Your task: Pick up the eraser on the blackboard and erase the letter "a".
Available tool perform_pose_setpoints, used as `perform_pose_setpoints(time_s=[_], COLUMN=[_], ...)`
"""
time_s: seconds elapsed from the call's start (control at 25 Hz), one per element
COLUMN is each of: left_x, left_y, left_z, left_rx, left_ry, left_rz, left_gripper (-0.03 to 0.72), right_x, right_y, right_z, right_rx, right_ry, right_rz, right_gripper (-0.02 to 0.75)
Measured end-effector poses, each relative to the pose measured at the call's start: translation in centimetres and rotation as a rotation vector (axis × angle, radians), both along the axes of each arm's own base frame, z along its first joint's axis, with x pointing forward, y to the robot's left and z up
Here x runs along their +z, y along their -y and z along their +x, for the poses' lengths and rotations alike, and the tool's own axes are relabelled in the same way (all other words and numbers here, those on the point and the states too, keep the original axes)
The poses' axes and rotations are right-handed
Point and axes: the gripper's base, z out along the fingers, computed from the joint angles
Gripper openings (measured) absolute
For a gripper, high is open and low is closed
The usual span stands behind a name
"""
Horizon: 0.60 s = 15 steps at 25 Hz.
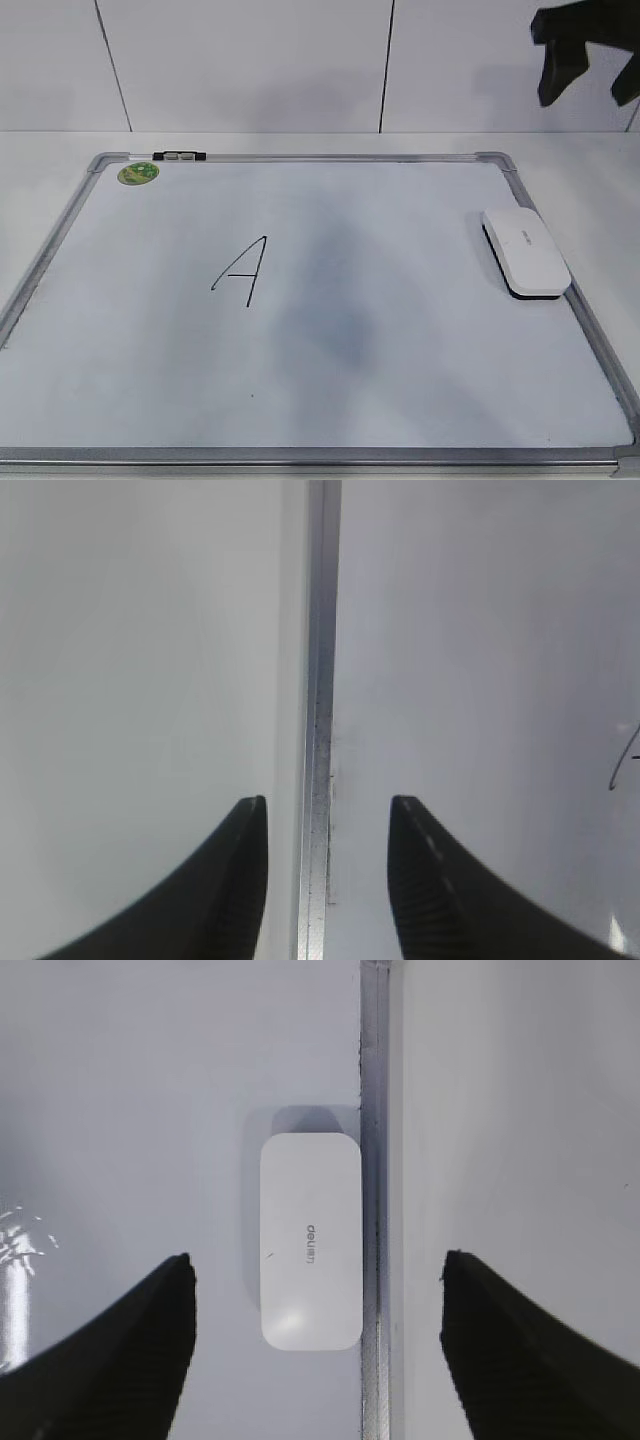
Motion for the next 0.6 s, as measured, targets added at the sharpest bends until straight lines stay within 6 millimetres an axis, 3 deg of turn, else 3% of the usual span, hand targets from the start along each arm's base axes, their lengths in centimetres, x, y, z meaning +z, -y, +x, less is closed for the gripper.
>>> perform_pose_setpoints(time_s=[0.24, 0.6], left_x=[6.0, 12.6], left_y=[0.4, 1.2], left_z=[-4.1, -11.7], left_rx=[-0.002, -0.017], left_ry=[0.169, 0.352], left_rz=[0.015, 0.036], left_gripper=[0.257, 0.244], right_x=[5.8, 10.0], right_y=[0.2, -0.6], right_z=[-4.1, -8.2], right_rx=[0.004, 0.052], right_ry=[0.135, 0.242], right_rz=[0.075, 0.183], right_gripper=[0.552, 0.547])
